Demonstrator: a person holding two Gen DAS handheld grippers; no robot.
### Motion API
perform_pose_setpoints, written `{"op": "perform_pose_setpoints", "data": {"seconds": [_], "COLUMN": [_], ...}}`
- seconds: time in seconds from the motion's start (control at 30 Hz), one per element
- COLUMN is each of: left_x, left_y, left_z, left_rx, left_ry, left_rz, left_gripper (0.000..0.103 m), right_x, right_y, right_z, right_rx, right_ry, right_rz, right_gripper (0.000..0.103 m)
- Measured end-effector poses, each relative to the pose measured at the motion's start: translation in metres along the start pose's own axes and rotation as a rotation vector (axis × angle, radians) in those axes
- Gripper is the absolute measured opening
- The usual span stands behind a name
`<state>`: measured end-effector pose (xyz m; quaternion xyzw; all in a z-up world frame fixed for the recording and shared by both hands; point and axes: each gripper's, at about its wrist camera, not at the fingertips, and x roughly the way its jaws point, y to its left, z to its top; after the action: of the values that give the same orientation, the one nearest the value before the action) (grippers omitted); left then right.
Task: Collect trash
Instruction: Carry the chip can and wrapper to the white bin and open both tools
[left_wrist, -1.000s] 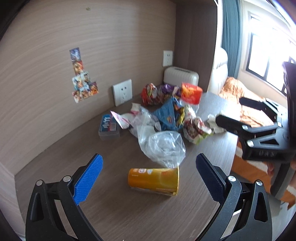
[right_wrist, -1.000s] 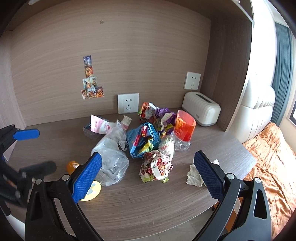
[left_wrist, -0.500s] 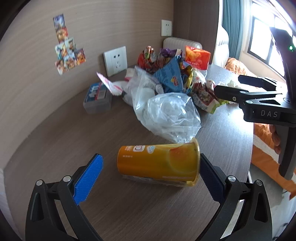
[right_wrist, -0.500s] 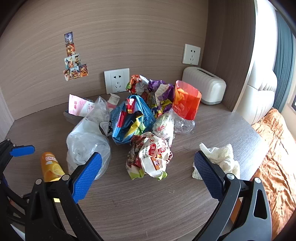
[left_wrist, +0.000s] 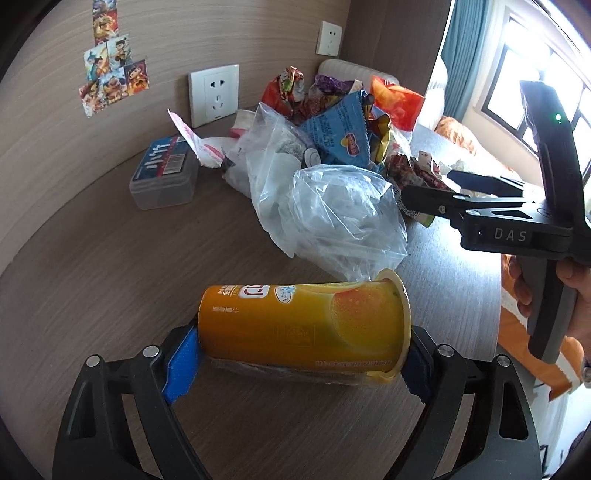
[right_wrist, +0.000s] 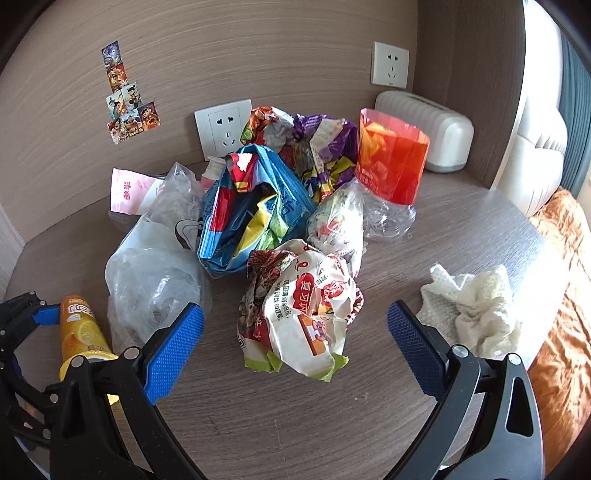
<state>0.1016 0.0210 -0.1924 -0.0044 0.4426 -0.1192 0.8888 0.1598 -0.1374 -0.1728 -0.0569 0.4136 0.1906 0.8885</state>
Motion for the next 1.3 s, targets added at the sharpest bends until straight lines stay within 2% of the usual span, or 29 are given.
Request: {"op": "perform_pose_setpoints", "data": {"seconds": [0.03,0.1,0.2,0.27,0.57,0.77,1.0,1.17,1.23,1.3], "left_x": [0.0,-0.001,-0.004,-0.007,-0.04,-0.054,-0.055,-0.038,-0.025,-0.013], "left_y": [0.0,-0.001,-0.003,-0.004,-0.021,-0.061,-0.149,-0.227,-0.269,-0.303], "left_z": [0.0,-0.002,-0.004,-0.004,0.008,0.018,0.015,0.0,-0.01,-0.021], "left_rx": [0.001,-0.002,0.002,0.006,0.052,0.161,0.354,0.442,0.467,0.49], "left_ry": [0.0,-0.002,-0.004,-0.008,-0.073,-0.116,-0.14,-0.107,-0.089,-0.072], "left_rz": [-0.001,-0.002,-0.005,-0.002,-0.027,-0.12,-0.322,-0.409,-0.446,-0.45], "left_gripper": [0.086,0.086,0.086,0.086,0.086,0.086,0.086,0.086,0.086,0.086], "right_x": [0.002,0.008,0.006,0.0,-0.065,-0.123,-0.188,-0.222,-0.231,-0.234], "right_y": [0.0,-0.001,-0.008,-0.013,-0.013,-0.028,-0.077,-0.129,-0.152,-0.173], "right_z": [-0.001,-0.005,-0.008,-0.009,-0.007,-0.032,-0.096,-0.151,-0.177,-0.199], "right_rx": [0.001,0.008,0.039,0.067,0.058,0.111,0.242,0.308,0.327,0.333], "right_ry": [0.012,0.049,0.049,0.036,-0.083,-0.146,-0.14,-0.081,-0.052,-0.016], "right_rz": [0.013,0.029,0.043,0.057,0.004,-0.082,-0.273,-0.369,-0.38,-0.39], "right_gripper": [0.087,0.051,0.044,0.044,0.043,0.043,0.043,0.043,0.043,0.043]}}
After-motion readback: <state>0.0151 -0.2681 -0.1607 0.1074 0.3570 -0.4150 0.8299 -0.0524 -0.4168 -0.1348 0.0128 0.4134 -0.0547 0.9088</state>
